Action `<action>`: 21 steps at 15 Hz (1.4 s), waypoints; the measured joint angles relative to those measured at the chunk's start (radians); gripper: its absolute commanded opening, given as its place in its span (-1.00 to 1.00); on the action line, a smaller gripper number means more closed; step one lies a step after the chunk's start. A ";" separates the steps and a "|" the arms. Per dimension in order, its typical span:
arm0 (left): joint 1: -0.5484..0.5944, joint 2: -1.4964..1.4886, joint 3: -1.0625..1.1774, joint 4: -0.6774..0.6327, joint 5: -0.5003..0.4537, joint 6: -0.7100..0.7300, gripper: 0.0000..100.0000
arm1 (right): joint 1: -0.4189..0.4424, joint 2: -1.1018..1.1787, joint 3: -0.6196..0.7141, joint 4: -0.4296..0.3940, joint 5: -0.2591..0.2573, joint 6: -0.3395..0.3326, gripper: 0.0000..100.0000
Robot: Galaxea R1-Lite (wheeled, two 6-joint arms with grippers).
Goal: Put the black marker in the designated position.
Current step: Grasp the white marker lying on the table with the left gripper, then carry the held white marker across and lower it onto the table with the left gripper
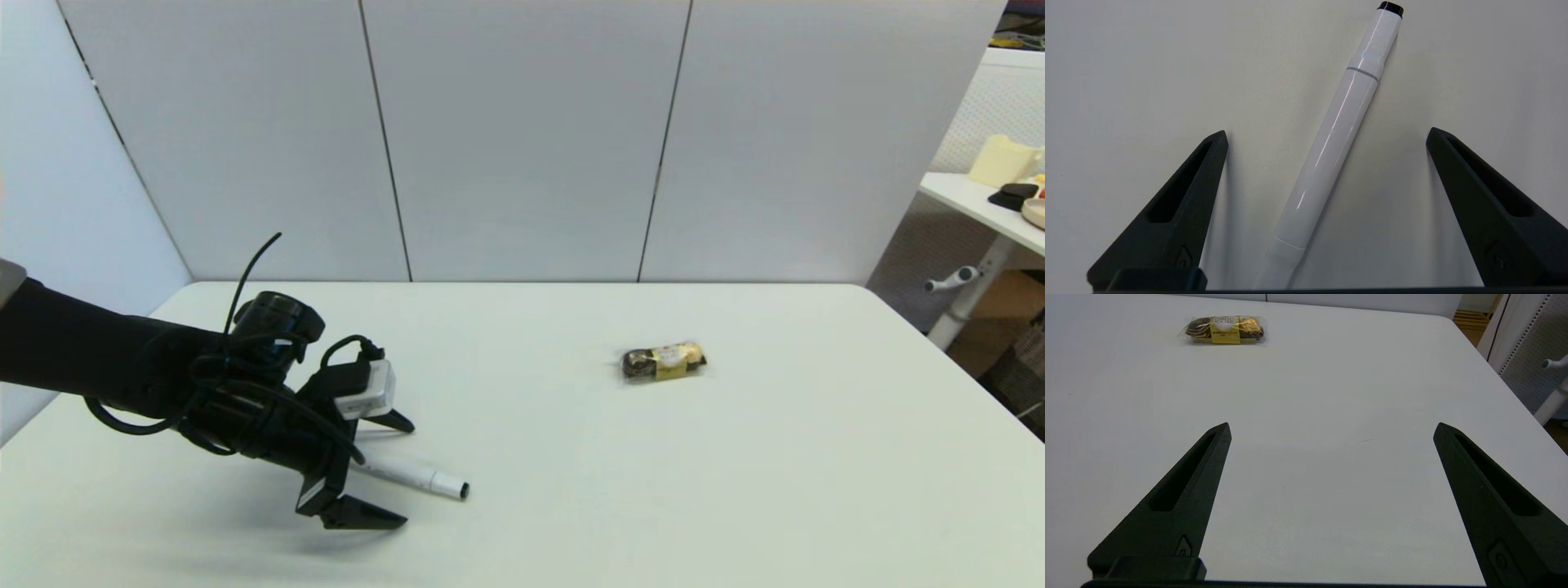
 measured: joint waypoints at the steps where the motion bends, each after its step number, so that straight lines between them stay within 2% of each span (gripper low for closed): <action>1: 0.000 0.000 0.000 0.000 0.000 0.000 1.00 | 0.000 0.000 0.000 0.000 0.000 0.000 1.00; 2: 0.001 0.001 -0.001 -0.001 0.000 0.000 -1.00 | 0.000 0.000 0.000 0.000 0.000 0.000 1.00; 16: 0.000 0.008 -0.010 -0.028 0.001 0.000 -1.00 | 0.000 0.000 0.000 0.000 0.000 0.000 1.00; 21: -0.021 -0.001 -0.146 -0.020 0.001 -0.031 -1.00 | 0.000 0.000 0.000 0.000 0.000 0.000 1.00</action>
